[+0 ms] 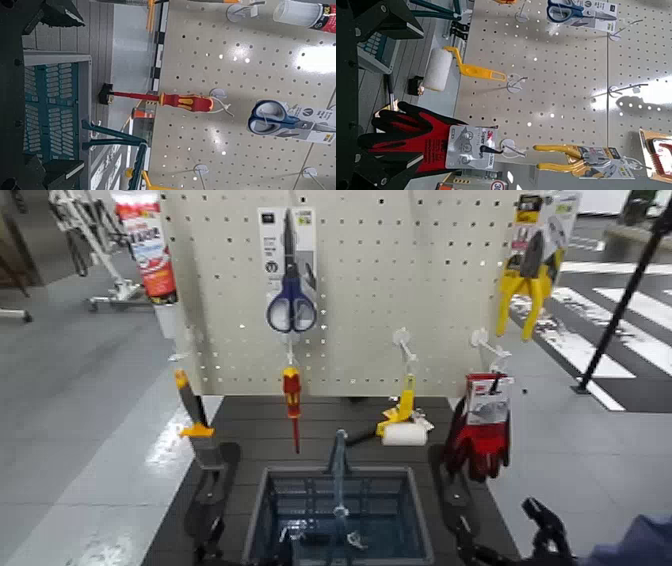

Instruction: Put the red colored gloves into the crate.

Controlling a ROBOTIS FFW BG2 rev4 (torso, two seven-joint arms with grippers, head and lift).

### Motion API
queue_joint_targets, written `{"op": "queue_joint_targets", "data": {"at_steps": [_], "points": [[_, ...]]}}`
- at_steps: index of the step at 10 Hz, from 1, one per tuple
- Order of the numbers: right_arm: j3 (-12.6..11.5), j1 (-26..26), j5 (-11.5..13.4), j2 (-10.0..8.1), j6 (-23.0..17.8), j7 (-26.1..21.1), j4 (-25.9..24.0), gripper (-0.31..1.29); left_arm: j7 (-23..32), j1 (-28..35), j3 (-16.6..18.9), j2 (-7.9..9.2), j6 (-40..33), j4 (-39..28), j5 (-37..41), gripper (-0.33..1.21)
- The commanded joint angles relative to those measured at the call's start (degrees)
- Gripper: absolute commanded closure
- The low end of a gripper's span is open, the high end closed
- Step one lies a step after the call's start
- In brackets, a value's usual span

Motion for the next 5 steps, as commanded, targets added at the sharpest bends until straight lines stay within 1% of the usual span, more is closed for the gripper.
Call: {"op": "queue_joint_targets", "data": {"at_steps": [1, 3, 4, 5], "points": [[-0.10, 0.03, 0.09, -0.26, 0.27, 0.00, -0.38, 0.22, 0.00, 0.01, 0.02, -5.36, 0.24, -0.10, -0.28, 0.06], [-0.01, 0.03, 0.09, -0.35, 0.62, 0.00, -0.55, 0.22, -0.35, 0.01, 0.11, -5.18, 0.76, -0.36, -0.37, 0.06], [-0.37, 0.21, 0.09, -0.53, 0.79, 0.18, -0.91, 0.22, -0.35, 0.01, 0.20, -5.18, 0.76, -0.54, -0.46, 0.06], [-1.24, 0.47, 0.35, -0.53, 2.99, 0.18, -2.22, 0.22, -0.44, 0.18, 0.64, -5.10, 1.38, -1.15, -1.16, 0.06]]}}
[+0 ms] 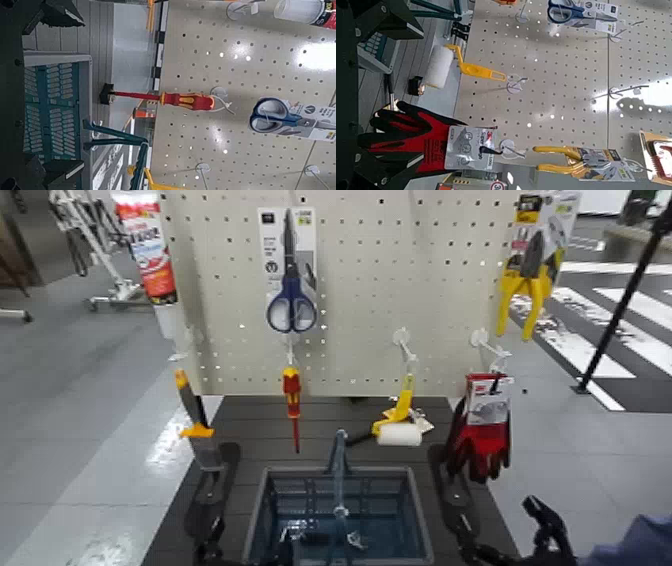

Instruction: Put the red colored gloves into the crate.

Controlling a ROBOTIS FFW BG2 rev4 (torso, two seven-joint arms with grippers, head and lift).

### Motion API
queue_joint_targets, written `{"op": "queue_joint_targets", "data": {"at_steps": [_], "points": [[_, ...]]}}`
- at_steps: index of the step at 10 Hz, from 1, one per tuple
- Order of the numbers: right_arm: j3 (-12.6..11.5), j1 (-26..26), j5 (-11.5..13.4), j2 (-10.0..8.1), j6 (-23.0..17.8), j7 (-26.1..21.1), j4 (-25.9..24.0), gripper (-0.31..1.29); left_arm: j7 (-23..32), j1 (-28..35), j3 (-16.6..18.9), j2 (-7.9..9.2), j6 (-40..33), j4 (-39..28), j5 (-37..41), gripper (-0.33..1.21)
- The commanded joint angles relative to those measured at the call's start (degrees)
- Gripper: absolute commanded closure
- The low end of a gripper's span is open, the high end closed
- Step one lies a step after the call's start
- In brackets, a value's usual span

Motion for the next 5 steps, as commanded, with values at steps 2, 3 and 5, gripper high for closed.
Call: {"op": "queue_joint_targets", "data": {"at_steps": [2, 3, 5], "points": [[-2.08, 0.10, 0.18, 0.10, 7.46, 3.30, -3.10, 0.22, -0.25, 0.26, 0.65, -5.18, 1.08, -0.94, -0.71, 0.08], [-3.14, -0.86, -4.22, 0.37, 10.88, 8.84, -2.83, 0.21, -0.25, 0.26, 0.56, -5.18, 1.26, -1.12, -0.80, 0.10], [-7.44, -2.18, -5.54, 0.28, 14.84, 11.74, -4.50, 0.21, -0.25, 0.43, 0.73, -5.54, 1.69, -1.38, -1.06, 0.11]]}}
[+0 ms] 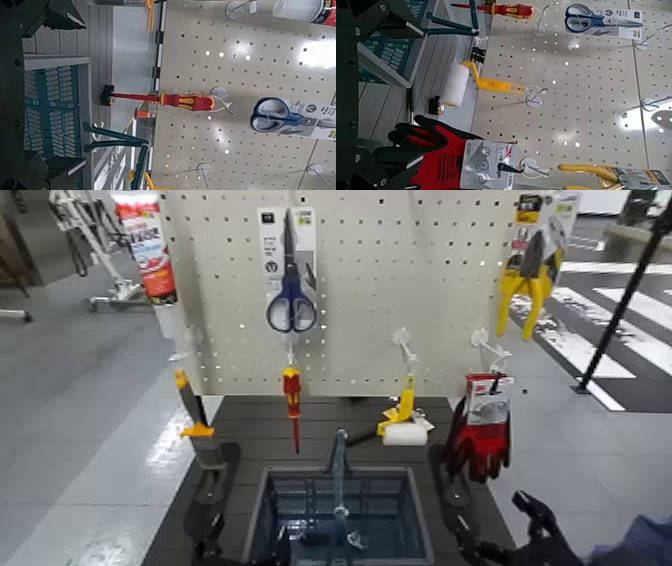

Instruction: Put the red colored gloves into the crate.

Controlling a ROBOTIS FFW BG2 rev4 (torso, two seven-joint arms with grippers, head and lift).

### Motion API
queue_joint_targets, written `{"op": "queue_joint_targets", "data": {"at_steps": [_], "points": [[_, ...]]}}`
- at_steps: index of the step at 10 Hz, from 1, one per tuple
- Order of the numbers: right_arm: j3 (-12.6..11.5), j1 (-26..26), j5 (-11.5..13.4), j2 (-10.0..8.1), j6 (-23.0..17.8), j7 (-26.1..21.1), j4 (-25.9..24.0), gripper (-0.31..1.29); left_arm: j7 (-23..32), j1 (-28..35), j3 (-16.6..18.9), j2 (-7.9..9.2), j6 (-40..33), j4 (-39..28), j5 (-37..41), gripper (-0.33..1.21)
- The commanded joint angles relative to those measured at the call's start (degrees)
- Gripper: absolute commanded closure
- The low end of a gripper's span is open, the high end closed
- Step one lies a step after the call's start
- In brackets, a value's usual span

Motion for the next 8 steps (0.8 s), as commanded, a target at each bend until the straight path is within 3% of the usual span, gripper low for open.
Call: {"op": "queue_joint_targets", "data": {"at_steps": [1, 2, 3, 5, 8], "points": [[-6.34, -3.29, -1.11, 0.10, 5.40, 0.45, -1.31, 0.21, -0.09, 0.08, 0.08, -5.62, 0.35, -0.05, -0.07, 0.11], [-10.39, -7.16, -1.37, 0.28, 8.30, 7.75, -0.17, 0.21, -0.27, 0.00, -0.10, -5.62, 0.61, -0.05, -0.07, 0.11], [-12.32, -11.47, -3.30, -0.16, 10.41, 11.44, 2.11, 0.19, -0.36, 0.00, -0.10, -5.71, 0.79, -0.05, -0.07, 0.11], [-13.46, -16.92, -4.09, -1.83, 14.10, 15.13, 5.01, 0.14, -0.71, -0.09, -0.10, -5.89, 0.87, -0.05, 0.02, 0.11], [-11.53, -25.44, -8.14, -5.88, 14.27, 19.79, 13.89, 0.14, -1.41, -0.27, -0.01, -6.33, 1.14, 0.04, 0.11, 0.11]]}}
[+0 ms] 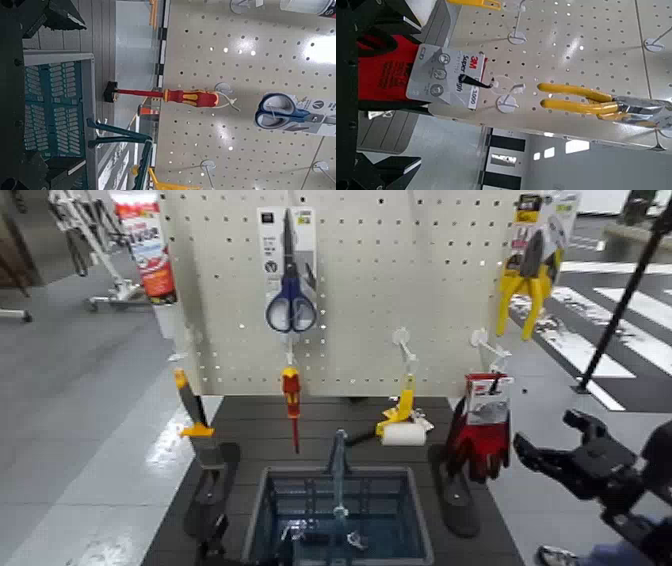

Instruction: Put the red colored gloves into the crate.

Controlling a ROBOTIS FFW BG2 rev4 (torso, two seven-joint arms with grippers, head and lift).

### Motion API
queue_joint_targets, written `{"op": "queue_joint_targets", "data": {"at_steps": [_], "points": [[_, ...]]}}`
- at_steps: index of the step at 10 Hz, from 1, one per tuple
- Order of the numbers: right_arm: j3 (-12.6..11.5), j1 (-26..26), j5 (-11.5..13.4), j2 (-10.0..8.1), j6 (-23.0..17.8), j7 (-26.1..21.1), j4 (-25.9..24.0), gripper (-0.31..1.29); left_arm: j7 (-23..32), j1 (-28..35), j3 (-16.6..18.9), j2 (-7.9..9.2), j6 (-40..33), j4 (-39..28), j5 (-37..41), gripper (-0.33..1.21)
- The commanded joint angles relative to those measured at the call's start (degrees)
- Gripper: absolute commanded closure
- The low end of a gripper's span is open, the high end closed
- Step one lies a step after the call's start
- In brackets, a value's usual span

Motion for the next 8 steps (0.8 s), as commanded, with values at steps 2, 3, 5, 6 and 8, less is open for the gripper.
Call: {"op": "queue_joint_targets", "data": {"at_steps": [2, 3, 5, 6, 8], "points": [[2.63, -9.60, -3.48, -3.68, 0.25, 6.54, 10.75, 0.14, -0.44, -0.11, 0.07, -6.50, 0.20, 0.09, 0.03, 0.11], [3.95, -11.97, -4.79, -4.82, 0.25, 8.03, 13.30, 0.14, -0.71, -0.19, 0.07, -6.68, 0.20, 0.09, 0.03, 0.11], [5.79, -15.75, -6.90, -5.97, 0.34, 11.20, 18.05, 0.14, -0.79, -0.37, 0.07, -6.85, 0.20, 0.17, 0.03, 0.11], [6.49, -16.89, -7.17, -6.32, 0.43, 12.08, 19.45, 0.14, -1.06, -0.46, 0.07, -6.94, 0.20, 0.26, -0.06, 0.11], [8.52, -19.09, -8.13, -6.85, 0.51, 14.36, 22.27, 0.14, -1.23, -0.46, 0.07, -7.12, 0.11, 0.35, -0.06, 0.11]]}}
